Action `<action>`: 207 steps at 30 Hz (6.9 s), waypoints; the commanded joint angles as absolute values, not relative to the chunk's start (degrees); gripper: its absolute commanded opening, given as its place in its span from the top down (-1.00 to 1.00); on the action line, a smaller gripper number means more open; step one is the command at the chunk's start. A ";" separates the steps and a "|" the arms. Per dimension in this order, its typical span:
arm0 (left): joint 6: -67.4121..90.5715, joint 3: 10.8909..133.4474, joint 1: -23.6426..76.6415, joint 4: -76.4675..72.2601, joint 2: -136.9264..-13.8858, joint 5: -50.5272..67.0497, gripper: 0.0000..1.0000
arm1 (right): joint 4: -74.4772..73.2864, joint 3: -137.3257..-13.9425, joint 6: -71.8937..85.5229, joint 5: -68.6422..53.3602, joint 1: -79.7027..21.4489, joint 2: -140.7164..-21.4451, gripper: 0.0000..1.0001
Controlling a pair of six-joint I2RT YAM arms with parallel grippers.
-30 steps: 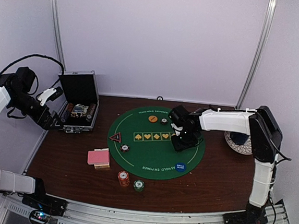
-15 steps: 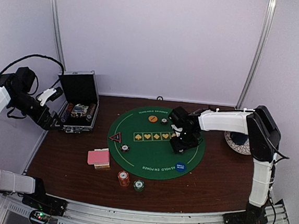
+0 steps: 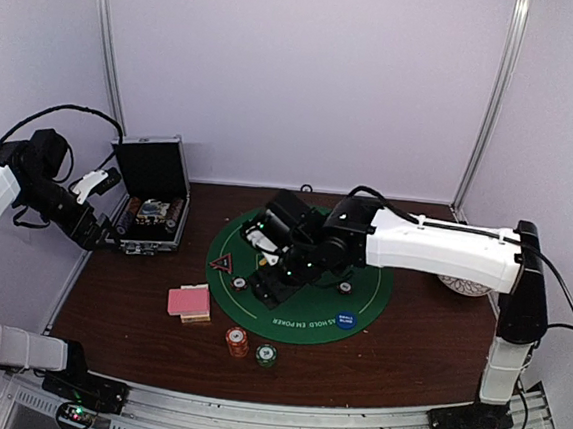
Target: Distribute texas hold em gaming equipment
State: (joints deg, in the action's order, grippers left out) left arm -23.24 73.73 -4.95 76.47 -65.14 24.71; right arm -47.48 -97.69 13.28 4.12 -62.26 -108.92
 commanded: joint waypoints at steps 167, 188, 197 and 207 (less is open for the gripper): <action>-24.08 75.06 -5.32 76.46 -63.64 25.59 -0.95 | -52.31 -109.61 4.14 -3.48 -71.24 -124.83 -0.26; -24.17 75.15 -5.27 76.40 -63.46 25.29 -0.95 | -53.01 -109.77 4.16 -4.03 -71.20 -126.91 -0.29; -24.14 75.32 -5.29 76.43 -63.37 25.39 -0.95 | -53.34 -109.83 3.96 -3.90 -71.11 -127.50 -0.20; -24.30 75.32 -5.28 76.44 -63.32 25.20 -0.95 | -53.38 -109.95 3.78 -4.04 -71.08 -128.12 -0.21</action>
